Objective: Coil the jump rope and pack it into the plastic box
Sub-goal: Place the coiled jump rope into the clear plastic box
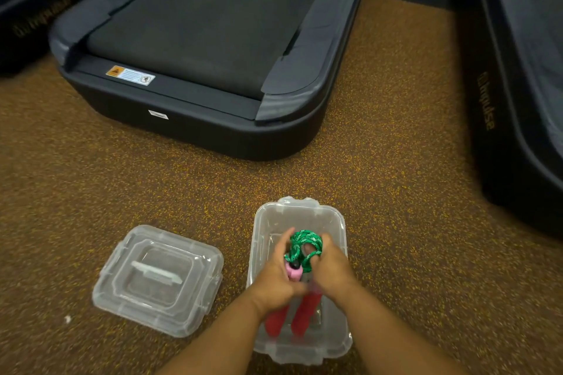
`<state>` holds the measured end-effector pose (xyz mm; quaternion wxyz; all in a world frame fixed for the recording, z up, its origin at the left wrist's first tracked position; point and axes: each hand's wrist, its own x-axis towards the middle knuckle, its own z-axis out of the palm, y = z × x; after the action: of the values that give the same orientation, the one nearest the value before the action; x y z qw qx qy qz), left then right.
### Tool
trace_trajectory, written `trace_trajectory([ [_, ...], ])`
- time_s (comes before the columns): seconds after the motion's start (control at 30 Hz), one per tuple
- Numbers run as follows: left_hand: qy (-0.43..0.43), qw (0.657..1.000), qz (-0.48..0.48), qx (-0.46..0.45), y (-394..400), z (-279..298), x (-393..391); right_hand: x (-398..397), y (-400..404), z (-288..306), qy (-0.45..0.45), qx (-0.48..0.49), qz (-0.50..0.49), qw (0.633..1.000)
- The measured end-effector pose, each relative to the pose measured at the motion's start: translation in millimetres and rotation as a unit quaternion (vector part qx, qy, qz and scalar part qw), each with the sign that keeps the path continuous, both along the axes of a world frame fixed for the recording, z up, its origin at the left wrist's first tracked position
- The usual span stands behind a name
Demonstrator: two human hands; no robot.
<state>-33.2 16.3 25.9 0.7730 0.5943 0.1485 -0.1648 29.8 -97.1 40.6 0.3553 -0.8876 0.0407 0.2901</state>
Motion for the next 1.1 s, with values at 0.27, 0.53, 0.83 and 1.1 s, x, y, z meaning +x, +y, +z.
trace_trajectory([
  [0.27,0.168,0.975,0.134,0.059,-1.1,-27.1,18.0,-18.6,-6.1,-18.2,0.135,0.116,-0.108,0.978],
  [0.53,0.216,0.956,0.172,0.1,-6.3,-34.8,29.6,-31.4,-6.2,-50.3,0.076,0.095,-0.057,0.991],
  [0.83,0.249,0.938,0.173,0.171,-11.2,-54.9,25.1,-14.6,4.0,-38.0,0.077,-0.081,0.096,0.989],
  [1.1,0.253,0.9,-0.02,0.355,-7.6,-59.7,14.6,-28.9,-2.3,-41.1,0.098,-0.176,0.203,0.958],
])
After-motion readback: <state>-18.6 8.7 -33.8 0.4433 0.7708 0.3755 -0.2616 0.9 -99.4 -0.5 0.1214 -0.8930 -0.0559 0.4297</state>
